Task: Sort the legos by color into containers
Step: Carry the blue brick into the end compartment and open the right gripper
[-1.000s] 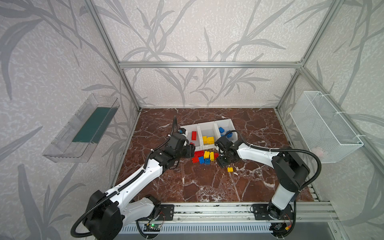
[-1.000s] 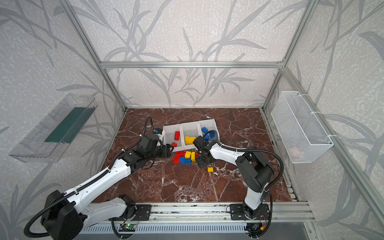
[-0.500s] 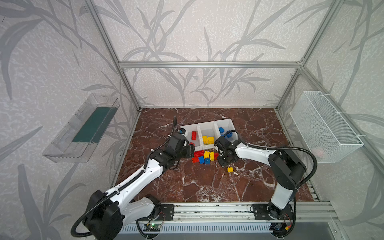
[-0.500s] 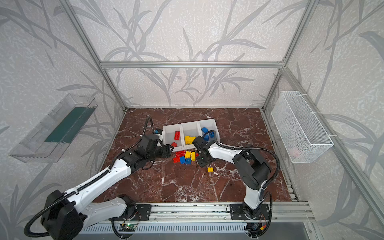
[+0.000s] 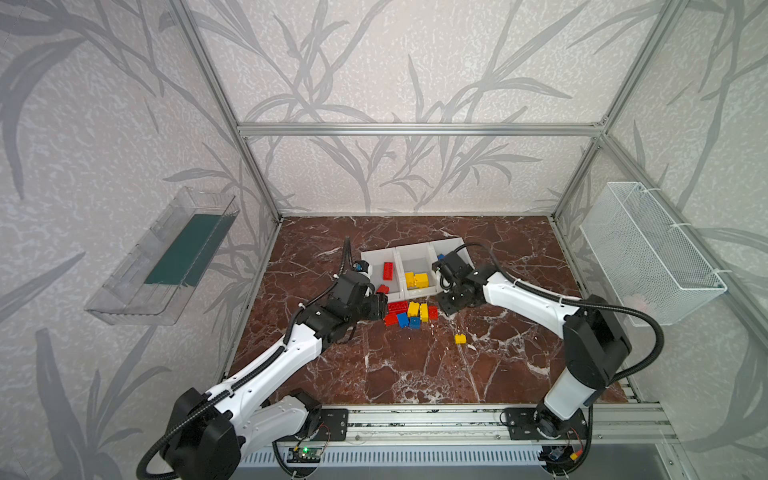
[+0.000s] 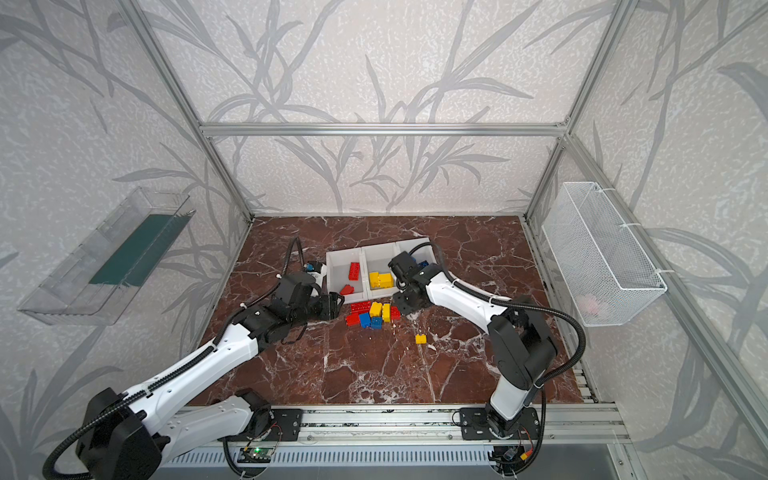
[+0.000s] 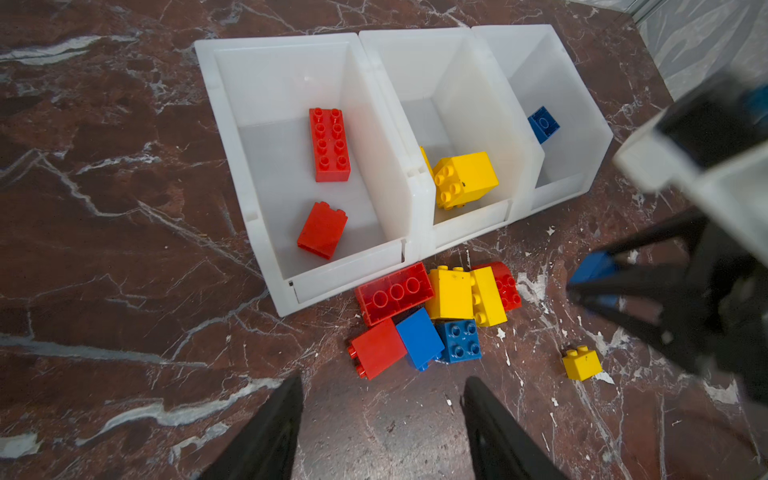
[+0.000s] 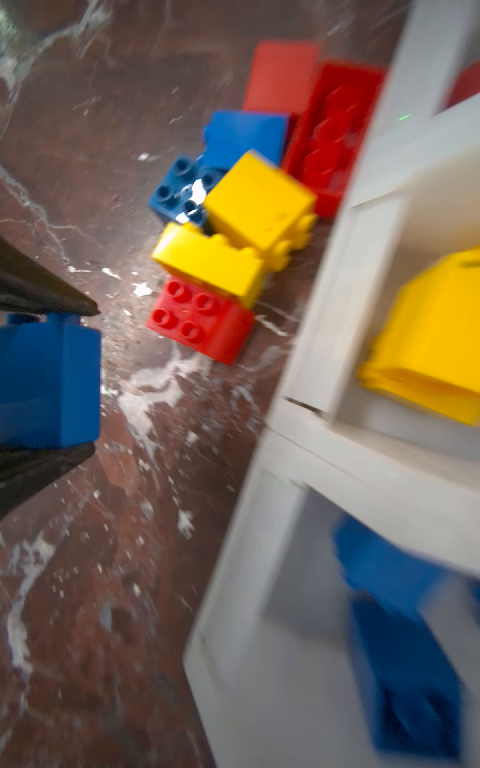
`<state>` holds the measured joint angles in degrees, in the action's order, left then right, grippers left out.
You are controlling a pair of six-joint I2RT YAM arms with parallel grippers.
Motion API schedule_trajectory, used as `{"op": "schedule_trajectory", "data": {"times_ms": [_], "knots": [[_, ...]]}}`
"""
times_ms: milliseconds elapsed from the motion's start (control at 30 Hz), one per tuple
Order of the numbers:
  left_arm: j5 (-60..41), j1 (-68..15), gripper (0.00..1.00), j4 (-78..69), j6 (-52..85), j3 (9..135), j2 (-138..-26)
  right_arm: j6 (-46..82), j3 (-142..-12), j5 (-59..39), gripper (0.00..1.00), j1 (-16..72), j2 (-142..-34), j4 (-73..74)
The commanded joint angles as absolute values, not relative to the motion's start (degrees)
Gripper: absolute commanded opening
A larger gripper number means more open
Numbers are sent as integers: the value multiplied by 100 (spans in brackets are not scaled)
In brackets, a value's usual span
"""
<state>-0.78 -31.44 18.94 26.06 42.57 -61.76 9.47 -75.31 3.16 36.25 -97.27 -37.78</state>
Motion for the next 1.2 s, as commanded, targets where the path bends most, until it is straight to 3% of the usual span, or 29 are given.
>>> {"op": "schedule_trajectory", "data": {"times_ms": [0,267,500,767,1167], "knots": [[59,-3112,64,1967,2752,4124,-6030,698,-8274,524,42,3222,-9730,-3904],[0,-3117,64,1986,2826,4012,-5872,967,-10532,372,41,2425,-11505,-4402],[53,-3112,64,2008,2896,3806,-5613,1103,-11298,91,42,2399,-12160,-4566],[79,-3113,64,2019,2937,3665,-5469,1244,-11117,0,66,2394,-12073,-4541],[-159,-3115,64,1875,2901,3626,-5861,1176,-10132,-132,69,2399,-10995,-4306]]}}
